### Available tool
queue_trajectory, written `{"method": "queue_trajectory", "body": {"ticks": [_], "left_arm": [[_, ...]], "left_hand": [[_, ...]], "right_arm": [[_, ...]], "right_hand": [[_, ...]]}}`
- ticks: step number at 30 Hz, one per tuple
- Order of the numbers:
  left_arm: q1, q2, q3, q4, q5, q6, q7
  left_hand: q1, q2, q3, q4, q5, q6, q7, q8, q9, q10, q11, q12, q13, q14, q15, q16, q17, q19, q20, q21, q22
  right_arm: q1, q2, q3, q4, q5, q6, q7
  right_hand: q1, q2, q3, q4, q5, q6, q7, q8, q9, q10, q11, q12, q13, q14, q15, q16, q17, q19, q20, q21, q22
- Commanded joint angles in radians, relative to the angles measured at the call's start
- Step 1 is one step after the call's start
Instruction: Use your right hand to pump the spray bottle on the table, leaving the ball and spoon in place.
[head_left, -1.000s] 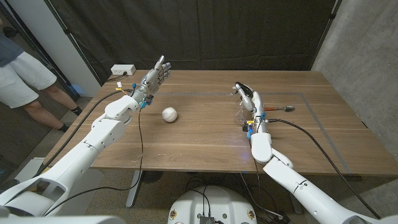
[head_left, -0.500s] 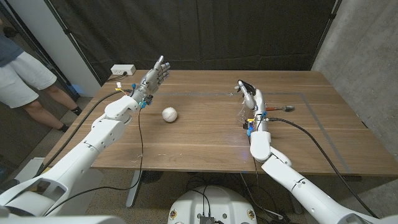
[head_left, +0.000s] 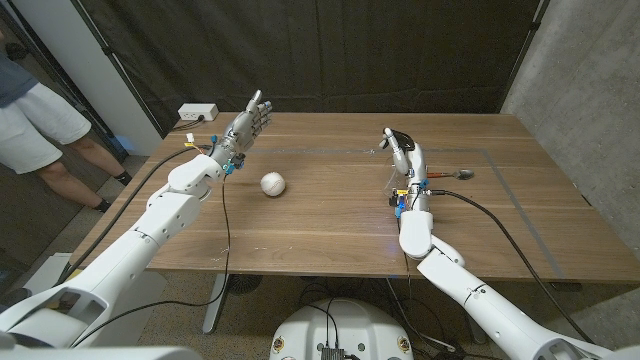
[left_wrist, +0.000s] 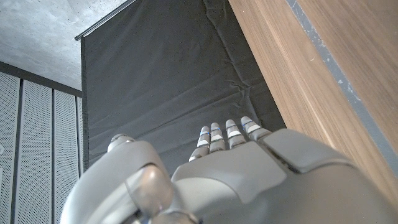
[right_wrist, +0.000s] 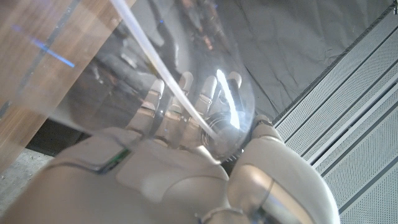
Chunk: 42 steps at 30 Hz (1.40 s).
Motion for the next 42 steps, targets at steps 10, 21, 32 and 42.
{"method": "queue_trajectory", "body": {"ticks": [10,21,32,42], "left_arm": [[0.014,0.01,-0.007,-0.017,-0.001,0.005,0.012],[0.017,0.015,-0.008,-0.025,0.001,0.005,0.013],[0.016,0.015,-0.006,-0.028,0.003,0.004,0.012],[0.014,0.016,-0.004,-0.028,0.002,0.009,0.01]], "left_hand": [[0.0,0.003,0.005,0.001,-0.008,0.006,0.004,-0.001,0.004,0.005,-0.004,-0.004,0.005,0.001,0.003,-0.001,0.004,-0.006,0.009,0.0,0.004],[0.001,0.004,0.004,0.002,-0.009,0.006,0.003,-0.001,0.004,0.003,-0.007,-0.006,0.005,0.0,0.002,-0.002,0.004,-0.008,0.013,-0.001,0.004],[0.003,0.004,0.004,0.002,-0.011,0.008,0.003,-0.001,0.004,0.002,-0.009,-0.006,0.005,-0.001,0.001,-0.002,0.004,-0.009,0.014,0.0,0.004],[0.005,0.005,0.003,0.002,-0.012,0.008,0.003,-0.002,0.004,0.003,-0.008,-0.006,0.005,-0.001,0.002,-0.002,0.004,-0.01,0.014,0.0,0.004]], "right_arm": [[0.042,0.038,-0.006,0.135,0.013,0.202,-0.009],[0.047,0.056,0.009,0.167,0.012,0.26,-0.008],[0.021,0.049,0.029,0.105,-0.031,0.204,-0.035],[0.019,0.05,0.029,0.105,-0.044,0.207,-0.055]], "right_hand": [[-0.039,0.023,0.224,0.193,-0.005,-0.012,0.026,0.291,0.343,0.04,-0.021,0.231,0.347,0.163,-0.119,0.213,0.19,0.209,-0.064,0.108,0.024],[-0.028,0.022,0.247,0.187,-0.009,0.027,0.061,0.584,0.37,0.092,-0.019,0.436,0.693,0.24,-0.145,0.403,0.282,0.36,-0.136,0.205,0.045],[-0.12,0.017,0.288,0.222,-0.01,-0.044,0.065,0.375,0.006,0.062,-0.028,0.329,0.512,0.115,-0.105,0.251,0.139,0.259,-0.067,0.176,0.013],[-0.146,0.014,0.295,0.206,-0.013,-0.039,0.11,0.15,-0.274,-0.003,0.014,0.201,0.336,0.033,-0.087,0.212,0.112,0.196,-0.023,0.16,-0.001]]}}
